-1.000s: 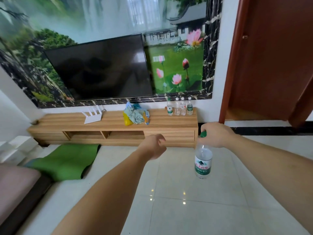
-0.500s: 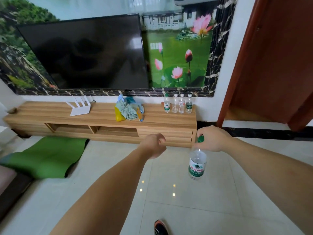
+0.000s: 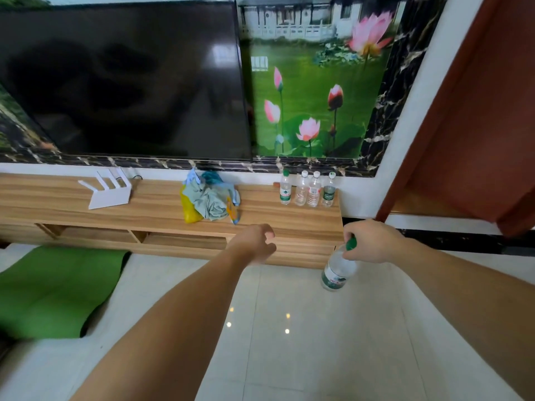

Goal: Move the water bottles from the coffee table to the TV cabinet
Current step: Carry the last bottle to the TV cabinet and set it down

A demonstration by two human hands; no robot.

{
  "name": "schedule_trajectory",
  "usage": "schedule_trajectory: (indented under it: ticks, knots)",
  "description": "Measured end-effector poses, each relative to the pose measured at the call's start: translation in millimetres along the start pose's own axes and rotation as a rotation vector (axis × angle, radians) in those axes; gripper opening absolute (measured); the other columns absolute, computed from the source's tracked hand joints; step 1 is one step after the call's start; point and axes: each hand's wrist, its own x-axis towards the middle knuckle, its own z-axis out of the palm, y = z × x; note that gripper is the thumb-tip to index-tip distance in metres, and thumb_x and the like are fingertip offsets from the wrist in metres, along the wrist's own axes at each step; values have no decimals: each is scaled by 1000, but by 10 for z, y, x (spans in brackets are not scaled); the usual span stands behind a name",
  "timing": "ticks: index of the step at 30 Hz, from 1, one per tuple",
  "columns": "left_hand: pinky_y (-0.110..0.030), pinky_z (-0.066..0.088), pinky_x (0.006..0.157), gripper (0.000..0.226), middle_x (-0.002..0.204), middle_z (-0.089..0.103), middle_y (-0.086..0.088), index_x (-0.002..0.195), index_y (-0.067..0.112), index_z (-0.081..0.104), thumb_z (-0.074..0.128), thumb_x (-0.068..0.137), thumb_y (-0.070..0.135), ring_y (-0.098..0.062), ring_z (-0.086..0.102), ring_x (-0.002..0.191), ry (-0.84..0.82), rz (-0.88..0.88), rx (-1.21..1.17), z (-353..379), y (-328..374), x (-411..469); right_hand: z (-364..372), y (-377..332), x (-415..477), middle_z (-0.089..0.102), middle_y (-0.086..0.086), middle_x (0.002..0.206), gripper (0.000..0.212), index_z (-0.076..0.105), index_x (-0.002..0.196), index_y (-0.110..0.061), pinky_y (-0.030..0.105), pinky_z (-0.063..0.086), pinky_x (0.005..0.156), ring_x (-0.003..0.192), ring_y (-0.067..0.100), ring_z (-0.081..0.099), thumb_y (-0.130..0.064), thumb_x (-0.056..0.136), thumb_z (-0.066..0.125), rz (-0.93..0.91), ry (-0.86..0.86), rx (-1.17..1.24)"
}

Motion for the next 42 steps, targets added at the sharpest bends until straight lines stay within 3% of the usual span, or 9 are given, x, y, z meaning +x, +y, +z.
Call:
schedule_trajectory:
  ticks: [4,9,15,22,35,37,40,42]
  knots:
    - [-28,45,82,32,115,61,-2,114,24,59,57,82,28,-22,58,96,-29,8,8,-37,-9,481,-105,61,542,57,-8,76,18,56,78,-25,25,33,49,65,7,49,-39,72,66,-35,4,-24]
    - [-29,45,79,33,113,62,-4,115,23,59,57,82,28,-23,59,95,-37,-9,46,-176,-15,1172,-137,200,1344,59,-4,77,21,59,79,-23,27,38,53,70,13,54,-42,73,64,-94,-43,-20]
    - [-30,50,77,32,106,66,-4,114,24,59,57,83,29,-23,62,89,-41,-63,80,-415,32,1974,-251,309,2226,53,-4,71,21,50,69,-24,31,38,55,64,14,47,-39,68,64,-218,-104,4]
    - [-32,50,81,32,112,63,-2,113,27,59,56,81,30,-23,60,95,-66,-89,80,-598,-85,2690,-514,342,3126,55,-2,74,26,53,78,-20,32,38,56,65,14,47,-42,70,64,-261,-98,-58]
    - [-32,49,85,34,115,61,-2,113,28,58,56,80,31,-22,59,97,-141,-53,48,-831,-806,4150,-373,203,4434,53,-6,72,28,39,69,-28,34,41,53,63,13,50,-46,66,61,-96,-237,-117]
    - [-34,49,87,35,116,60,-3,115,27,56,55,81,31,-23,59,98,-165,-68,44,-791,-864,4307,-323,205,4577,52,-7,71,28,37,67,-30,34,45,56,65,12,49,-47,67,59,-62,-245,-113]
    - [-34,48,88,35,119,58,-2,117,28,55,55,82,31,-22,58,101,-214,-54,46,-710,-873,4516,-247,260,4748,55,-7,74,21,43,74,-30,43,51,77,72,17,55,-45,68,57,-37,-249,-138]
    - [-35,48,90,35,119,58,-1,118,29,55,55,82,32,-22,57,104,-235,-55,61,-691,-851,4642,-201,307,4881,56,-6,77,21,47,81,-28,44,51,79,77,20,57,-42,69,57,-18,-267,-135]
